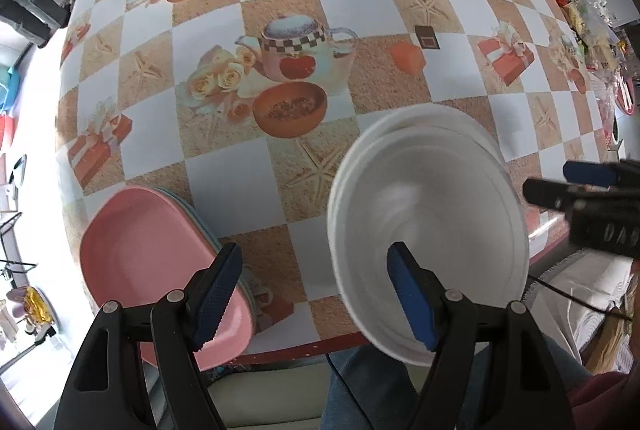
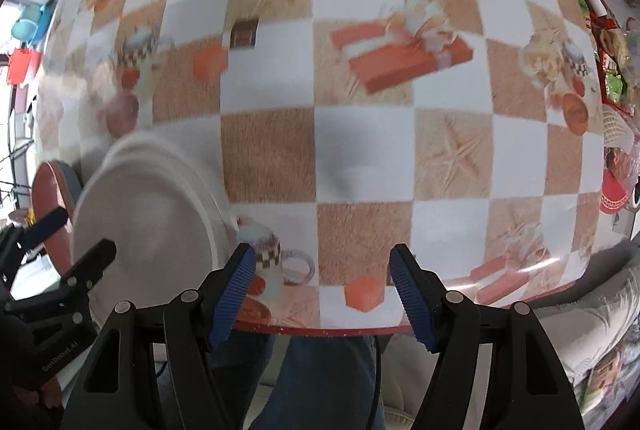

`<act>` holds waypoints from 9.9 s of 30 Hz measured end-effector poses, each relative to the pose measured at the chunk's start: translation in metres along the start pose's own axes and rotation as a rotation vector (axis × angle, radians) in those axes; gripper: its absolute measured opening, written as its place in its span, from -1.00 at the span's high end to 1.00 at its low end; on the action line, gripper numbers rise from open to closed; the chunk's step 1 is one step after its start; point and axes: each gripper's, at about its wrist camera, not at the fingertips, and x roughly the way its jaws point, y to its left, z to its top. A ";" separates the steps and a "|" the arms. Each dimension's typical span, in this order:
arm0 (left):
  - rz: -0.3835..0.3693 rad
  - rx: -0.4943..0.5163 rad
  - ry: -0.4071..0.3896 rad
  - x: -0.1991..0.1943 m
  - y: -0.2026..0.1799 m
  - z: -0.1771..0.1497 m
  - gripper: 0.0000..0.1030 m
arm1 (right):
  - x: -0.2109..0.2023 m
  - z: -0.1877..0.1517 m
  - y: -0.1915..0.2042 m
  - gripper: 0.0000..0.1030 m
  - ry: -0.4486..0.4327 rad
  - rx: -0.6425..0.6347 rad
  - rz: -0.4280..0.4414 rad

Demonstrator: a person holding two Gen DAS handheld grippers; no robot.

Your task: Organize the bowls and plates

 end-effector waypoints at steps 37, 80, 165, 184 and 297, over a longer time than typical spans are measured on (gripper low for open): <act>0.065 -0.242 -0.183 -0.030 0.079 0.104 -0.54 | -0.061 0.145 0.057 -0.37 -0.174 -0.116 0.005; 0.019 -0.415 -0.162 0.039 0.191 0.265 0.30 | 0.003 0.303 0.195 0.69 -0.126 -0.162 0.236; -0.043 0.100 -0.057 -0.002 -0.049 0.017 0.45 | -0.022 0.004 0.020 0.71 0.019 0.076 0.159; -0.072 0.048 -0.087 -0.001 -0.035 0.010 -0.44 | -0.012 0.003 0.024 -0.23 0.027 0.067 0.138; 0.013 0.062 0.040 0.070 -0.021 0.044 -0.51 | 0.059 -0.006 0.023 -0.23 0.101 0.126 0.087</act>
